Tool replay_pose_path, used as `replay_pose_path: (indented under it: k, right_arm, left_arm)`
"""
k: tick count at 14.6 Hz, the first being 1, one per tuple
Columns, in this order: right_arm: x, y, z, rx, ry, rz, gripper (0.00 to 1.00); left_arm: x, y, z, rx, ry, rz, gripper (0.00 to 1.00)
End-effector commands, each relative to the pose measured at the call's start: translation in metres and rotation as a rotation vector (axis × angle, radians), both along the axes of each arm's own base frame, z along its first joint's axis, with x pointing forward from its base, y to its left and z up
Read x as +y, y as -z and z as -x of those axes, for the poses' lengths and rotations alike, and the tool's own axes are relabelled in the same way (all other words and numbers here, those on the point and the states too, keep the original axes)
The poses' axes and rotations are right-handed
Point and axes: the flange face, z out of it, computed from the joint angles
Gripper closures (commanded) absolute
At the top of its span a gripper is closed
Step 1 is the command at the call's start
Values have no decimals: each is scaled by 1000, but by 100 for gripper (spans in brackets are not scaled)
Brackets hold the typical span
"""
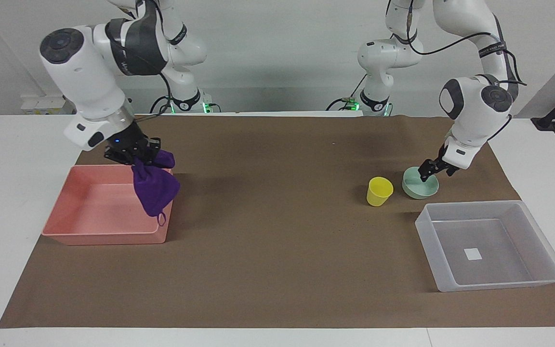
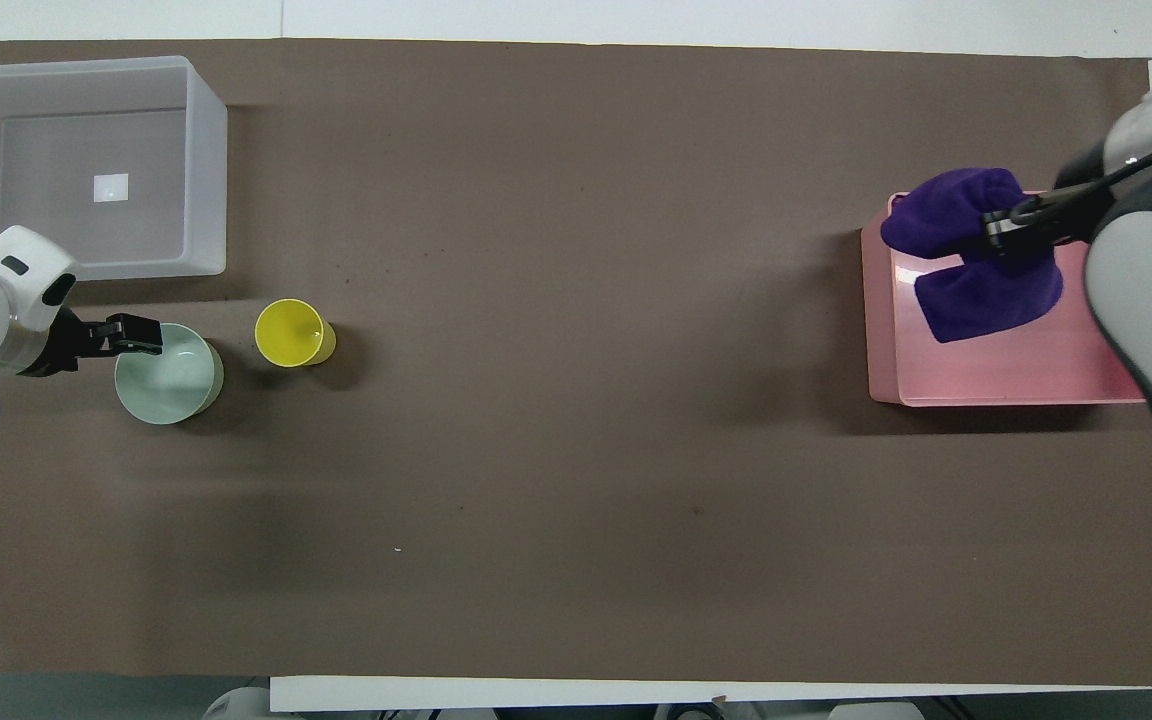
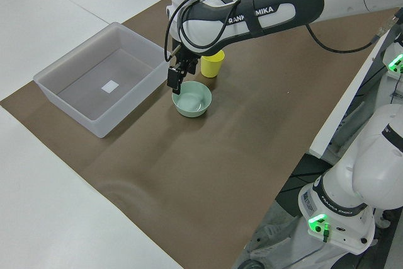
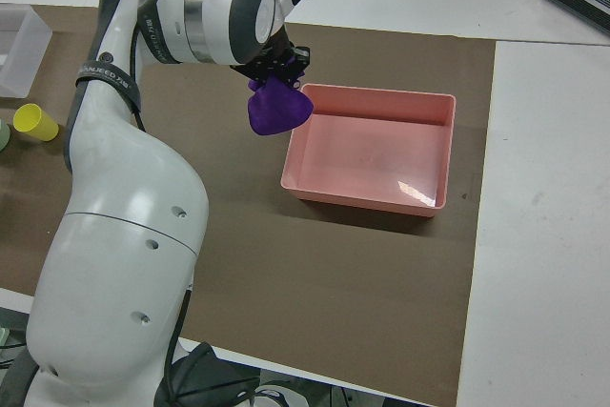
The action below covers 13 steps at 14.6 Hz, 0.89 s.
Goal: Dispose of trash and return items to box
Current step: 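Carry the cloth into the pink box while the left gripper reaches the bowl, then lift the green bowl into the clear box while the right gripper releases cloth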
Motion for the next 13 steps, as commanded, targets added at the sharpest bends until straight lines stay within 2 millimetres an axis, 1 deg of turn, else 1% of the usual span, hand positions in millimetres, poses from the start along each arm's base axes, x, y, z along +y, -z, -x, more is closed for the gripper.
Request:
replay_pose_path:
  k: [1, 2, 3, 4, 5, 6, 7, 8, 9, 11, 12, 13]
  right_arm:
    - [-40, 20, 12, 35, 20, 9, 100]
    - [-51, 36, 14, 43, 39, 8, 100]
    - [-56, 53, 15, 40, 39, 8, 100]
    - [-58, 76, 17, 42, 34, 7, 100]
    - [-60, 98, 20, 50, 38, 7, 100]
    - [-61, 123, 22, 49, 42, 8, 100]
    - [-63, 147, 20, 37, 43, 13, 100]
    - [-63, 164, 21, 40, 41, 15, 99]
    - [-63, 172, 21, 39, 36, 21, 99]
    - [-66, 185, 16, 24, 34, 33, 94]
    - [-65, 189, 15, 25, 32, 33, 84]
    - [-63, 189, 14, 24, 29, 34, 66]
  left_arm:
    - [8, 38, 18, -28, -2, 14, 0]
    - [8, 49, 20, -31, -4, 15, 9]
    - [7, 60, 24, -18, -16, 16, 59]
    - [7, 63, 23, -24, -28, 17, 99]
    - [4, 65, 19, -36, -63, 18, 100]
    - [2, 62, 15, -41, -71, 19, 100]
    - [3, 57, 10, -43, -74, 18, 100]
    - [2, 47, 0, -34, -72, 17, 100]
    - [1, 29, -10, -17, -70, 15, 100]
    - [-1, -14, -18, 32, -74, 10, 100]
    - [0, -35, -21, 50, -71, 7, 100]
    - [-1, -54, -27, 57, -73, 8, 100]
